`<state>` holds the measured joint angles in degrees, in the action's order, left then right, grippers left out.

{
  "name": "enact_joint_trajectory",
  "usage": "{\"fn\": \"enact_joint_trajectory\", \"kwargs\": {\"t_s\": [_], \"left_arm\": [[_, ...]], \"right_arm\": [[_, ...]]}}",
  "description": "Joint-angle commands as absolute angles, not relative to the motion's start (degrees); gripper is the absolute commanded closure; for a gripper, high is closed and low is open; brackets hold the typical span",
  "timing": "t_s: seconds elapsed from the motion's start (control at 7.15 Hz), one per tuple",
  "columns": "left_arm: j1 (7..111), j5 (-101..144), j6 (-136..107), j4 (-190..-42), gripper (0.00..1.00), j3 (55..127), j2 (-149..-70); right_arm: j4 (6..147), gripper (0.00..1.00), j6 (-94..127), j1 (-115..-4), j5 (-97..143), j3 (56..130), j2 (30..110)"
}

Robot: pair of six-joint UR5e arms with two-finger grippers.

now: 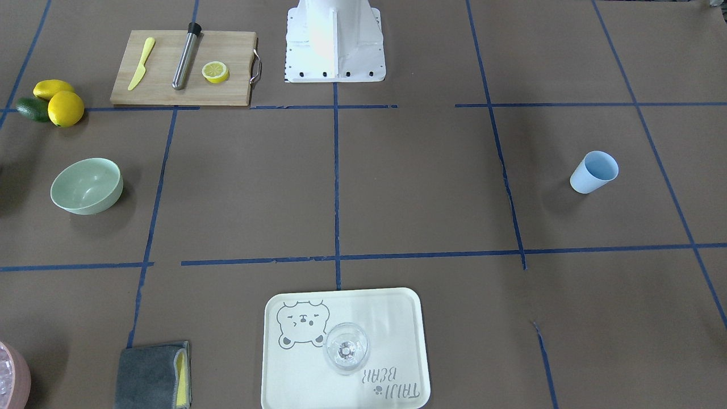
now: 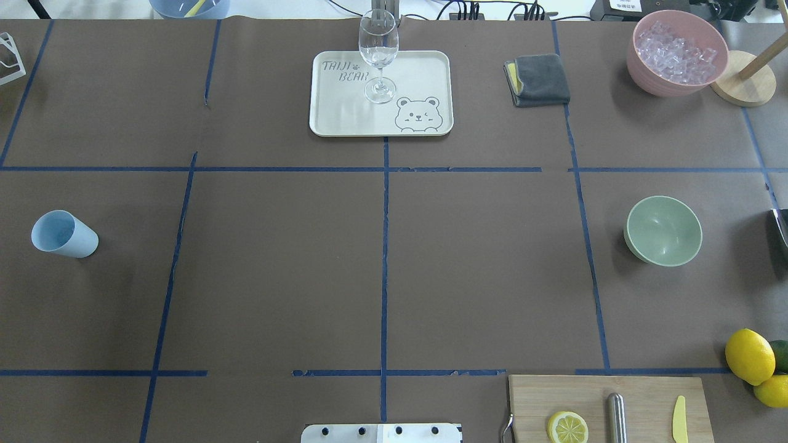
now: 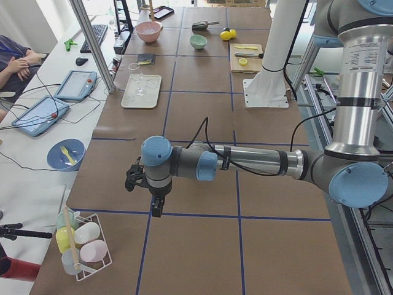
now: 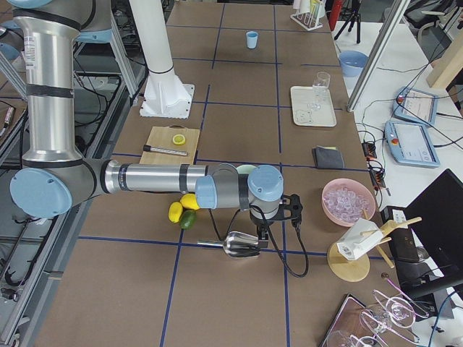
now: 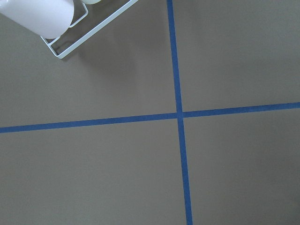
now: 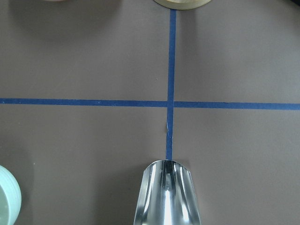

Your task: Pour ice into bowl

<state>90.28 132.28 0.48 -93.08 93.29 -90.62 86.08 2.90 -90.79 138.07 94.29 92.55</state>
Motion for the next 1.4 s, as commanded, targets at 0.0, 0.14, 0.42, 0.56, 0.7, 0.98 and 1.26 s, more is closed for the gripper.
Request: {"fn": "enact_joint_trajectory", "kwargs": {"t_s": [0.0, 0.14, 0.42, 0.56, 0.7, 0.98, 1.26], "left_arm": [[90.26, 132.28, 0.44, -93.08, 0.0, 93.34, -90.62], [90.35, 132.28, 0.44, -93.16, 0.0, 93.43, -90.62], [90.26, 132.28, 0.27, -97.78, 0.0, 93.51, -90.7], [90.0, 132.36, 0.09, -101.39, 0.0, 93.52, -90.79], [87.91, 132.36, -0.17, -104.82, 0.0, 94.39, -90.79], [84.22, 132.19, -5.49, -105.73, 0.0, 102.34, -90.62], [77.9, 131.4, -19.0, -115.24, 0.0, 112.03, -81.88]], "right_arm": [[85.61, 0.0, 2.9, -90.79, 137.82, 94.13, 92.55], [85.52, 0.0, 2.99, -90.79, 138.07, 94.3, 92.55], [85.43, 0.0, 3.08, -90.62, 138.16, 94.48, 92.11], [85.52, 0.0, 3.95, -90.27, 138.86, 94.57, 90.37], [85.6, 0.0, 11.35, -90.18, 141.39, 92.13, 88.35], [82.29, 0.0, 14.5, -87.8, 142.47, 92.02, 87.89], [80.77, 0.0, 15.81, -87.45, 142.56, 92.46, 87.63]]}}
